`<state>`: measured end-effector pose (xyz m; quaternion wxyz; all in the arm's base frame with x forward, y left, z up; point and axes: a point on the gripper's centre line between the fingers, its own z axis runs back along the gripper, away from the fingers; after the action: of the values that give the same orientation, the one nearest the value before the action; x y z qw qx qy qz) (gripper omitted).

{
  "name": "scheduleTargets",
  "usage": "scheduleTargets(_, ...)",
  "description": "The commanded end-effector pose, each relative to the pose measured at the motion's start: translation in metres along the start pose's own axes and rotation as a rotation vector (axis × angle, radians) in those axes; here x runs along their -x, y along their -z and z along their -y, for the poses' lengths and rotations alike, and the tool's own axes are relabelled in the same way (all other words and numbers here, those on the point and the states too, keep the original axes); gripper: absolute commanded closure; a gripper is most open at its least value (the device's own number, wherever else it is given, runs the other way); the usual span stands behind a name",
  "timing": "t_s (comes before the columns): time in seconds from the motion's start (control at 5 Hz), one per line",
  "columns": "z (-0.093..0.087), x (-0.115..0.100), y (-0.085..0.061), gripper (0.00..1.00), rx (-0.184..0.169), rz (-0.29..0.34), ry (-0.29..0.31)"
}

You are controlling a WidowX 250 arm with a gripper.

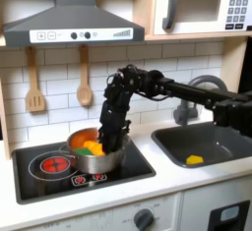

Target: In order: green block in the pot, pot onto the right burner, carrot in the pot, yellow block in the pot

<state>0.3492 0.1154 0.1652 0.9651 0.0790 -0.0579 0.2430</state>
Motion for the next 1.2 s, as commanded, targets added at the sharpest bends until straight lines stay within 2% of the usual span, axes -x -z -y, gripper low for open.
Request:
scheduleTargets(0.0, 0.016, 0.013, -0.004, 1.00, 0.029, -0.007, 0.044)
scheduleTargets(1.0, 0.044, 0.048, -0.018, 1.00, 0.076, -0.022, 0.154)
